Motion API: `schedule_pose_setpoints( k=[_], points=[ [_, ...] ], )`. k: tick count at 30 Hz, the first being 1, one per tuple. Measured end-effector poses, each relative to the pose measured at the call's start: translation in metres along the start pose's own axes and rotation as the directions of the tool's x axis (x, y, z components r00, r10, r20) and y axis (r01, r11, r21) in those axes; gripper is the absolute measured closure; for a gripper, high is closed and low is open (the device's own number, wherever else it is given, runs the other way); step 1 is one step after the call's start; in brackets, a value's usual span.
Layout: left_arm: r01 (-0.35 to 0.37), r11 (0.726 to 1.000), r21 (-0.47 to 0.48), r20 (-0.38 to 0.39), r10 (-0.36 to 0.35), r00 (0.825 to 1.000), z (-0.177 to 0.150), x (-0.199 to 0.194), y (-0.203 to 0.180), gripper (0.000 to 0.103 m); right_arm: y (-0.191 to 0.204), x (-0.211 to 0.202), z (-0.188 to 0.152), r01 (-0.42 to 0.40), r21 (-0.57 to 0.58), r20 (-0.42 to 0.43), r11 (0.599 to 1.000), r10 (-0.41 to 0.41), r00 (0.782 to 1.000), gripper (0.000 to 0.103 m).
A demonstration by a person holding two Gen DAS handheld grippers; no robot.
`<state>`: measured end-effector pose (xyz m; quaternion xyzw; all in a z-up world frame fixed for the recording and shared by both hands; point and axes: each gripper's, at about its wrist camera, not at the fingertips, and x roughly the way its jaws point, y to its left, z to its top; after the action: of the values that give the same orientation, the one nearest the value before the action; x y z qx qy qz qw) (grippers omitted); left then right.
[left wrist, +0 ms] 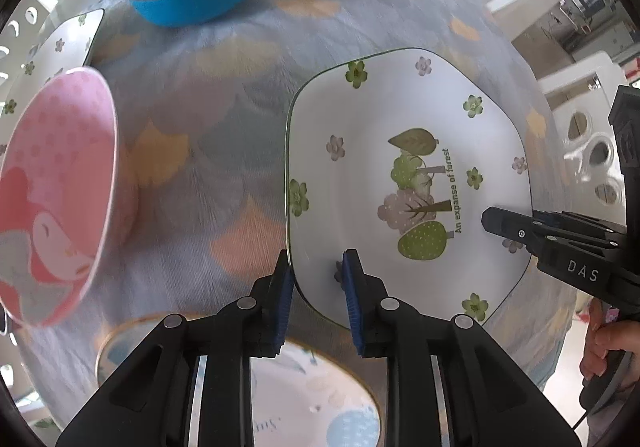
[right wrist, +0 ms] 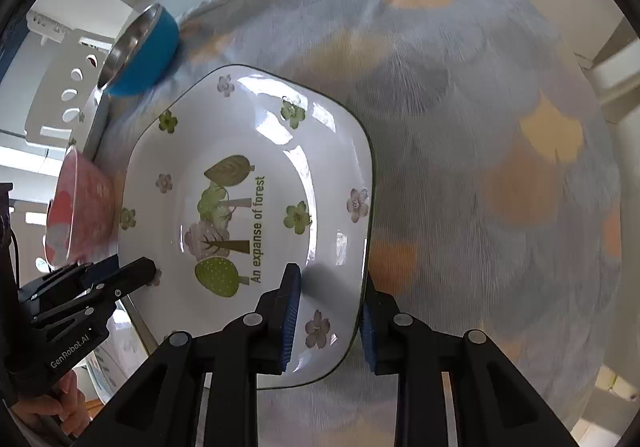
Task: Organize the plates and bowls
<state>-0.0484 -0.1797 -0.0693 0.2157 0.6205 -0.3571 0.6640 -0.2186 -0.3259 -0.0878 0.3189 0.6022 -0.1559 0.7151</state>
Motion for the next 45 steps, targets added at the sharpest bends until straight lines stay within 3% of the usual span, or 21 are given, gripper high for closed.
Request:
schedule_pose_setpoints(
  k=[6, 10, 13, 22, 28, 36, 41, 45],
  points=[
    [0.014, 0.999, -0.037, -0.003, -0.014, 1.000, -0.021, -0.005, 0.002, 0.082, 0.002, -0.002, -0.028, 0.018, 0.009, -0.035, 1.000, -0.018, 0.999, 0.075],
    [-0.020, 0.999, -0.049, -0.001, 0.020, 1.000, -0.018, -0.005, -0.005, 0.082, 0.000, -0.003, -0.049, 0.012, 0.040, -0.046, 0.999, -0.010, 0.999, 0.074],
    [-0.045, 0.995, -0.089, 0.006, 0.046, 0.999, -0.015, 0.001, -0.010, 0.082, 0.008, -0.003, -0.053, 0.050, 0.021, -0.045, 0.999, -0.049, 0.998, 0.073],
    [-0.129, 0.972, -0.198, 0.053, 0.142, 0.988, -0.028, 0.003, -0.021, 0.074, 0.027, 0.013, -0.019, 0.067, -0.155, -0.140, 0.986, -0.089, 0.986, 0.066],
    [-0.206, 0.950, -0.236, 0.082, 0.230, 0.970, -0.037, 0.008, -0.045, 0.069, 0.045, 0.021, -0.008, 0.087, -0.256, -0.112, 0.963, -0.118, 0.987, 0.055],
    [-0.217, 0.944, -0.248, 0.085, 0.244, 0.966, -0.040, 0.012, -0.043, 0.065, 0.048, 0.023, -0.004, 0.060, -0.281, -0.084, 0.958, -0.087, 0.993, 0.050],
    [-0.212, 0.947, -0.242, 0.093, 0.240, 0.966, -0.036, 0.009, -0.037, 0.064, 0.045, 0.024, -0.016, 0.056, -0.280, -0.051, 0.958, -0.073, 0.996, 0.052],
    [-0.240, 0.939, -0.248, 0.106, 0.273, 0.956, -0.038, 0.010, -0.043, 0.065, 0.020, 0.004, -0.020, 0.044, -0.231, -0.008, 0.972, -0.048, 0.999, 0.069]
  ],
)
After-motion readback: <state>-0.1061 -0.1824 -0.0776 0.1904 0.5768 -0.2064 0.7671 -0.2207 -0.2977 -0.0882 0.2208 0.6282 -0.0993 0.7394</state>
